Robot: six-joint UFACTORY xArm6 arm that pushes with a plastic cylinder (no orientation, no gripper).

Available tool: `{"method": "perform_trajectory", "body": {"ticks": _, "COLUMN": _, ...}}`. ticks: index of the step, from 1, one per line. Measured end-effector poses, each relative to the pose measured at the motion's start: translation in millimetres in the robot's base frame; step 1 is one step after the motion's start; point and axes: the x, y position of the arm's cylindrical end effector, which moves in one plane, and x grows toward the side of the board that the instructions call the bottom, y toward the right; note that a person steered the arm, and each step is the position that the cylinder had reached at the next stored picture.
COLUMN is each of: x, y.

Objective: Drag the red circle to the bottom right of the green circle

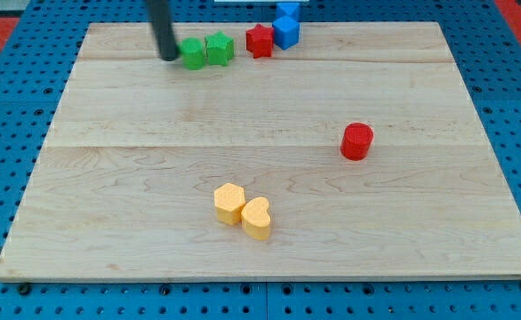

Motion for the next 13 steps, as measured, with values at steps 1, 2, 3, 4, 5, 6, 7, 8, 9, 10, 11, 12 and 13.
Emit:
{"method": "perform_trajectory", "body": {"ticks": 1, "x": 14, "y": 38}}
{"method": "perform_trajectory", "body": {"ticks": 2, "x": 65, "y": 91}}
{"method": "perform_trajectory", "body": {"ticks": 3, "x": 74, "y": 217}}
{"method": "perform_trajectory", "body": {"ticks": 4, "x": 171, "y": 255}}
{"method": "perform_trajectory", "body": {"ticks": 5, "x": 204, "y": 212}}
{"method": "perform_trajectory", "body": {"ticks": 6, "x": 212, "y": 210}}
{"method": "perform_trajectory", "body": {"ticks": 7, "x": 208, "y": 141}}
{"method": "perform_trajectory", "body": {"ticks": 8, "x": 171, "y": 116}}
{"method": "perform_trajectory", "body": {"ticks": 9, "x": 165, "y": 116}}
{"method": "perform_trajectory", "body": {"ticks": 10, "x": 171, "y": 103}}
{"method": "perform_trajectory", "body": {"ticks": 11, "x": 204, "y": 67}}
{"method": "perform_trajectory", "body": {"ticks": 12, "x": 226, "y": 42}}
{"method": "perform_trajectory", "body": {"ticks": 13, "x": 220, "y": 65}}
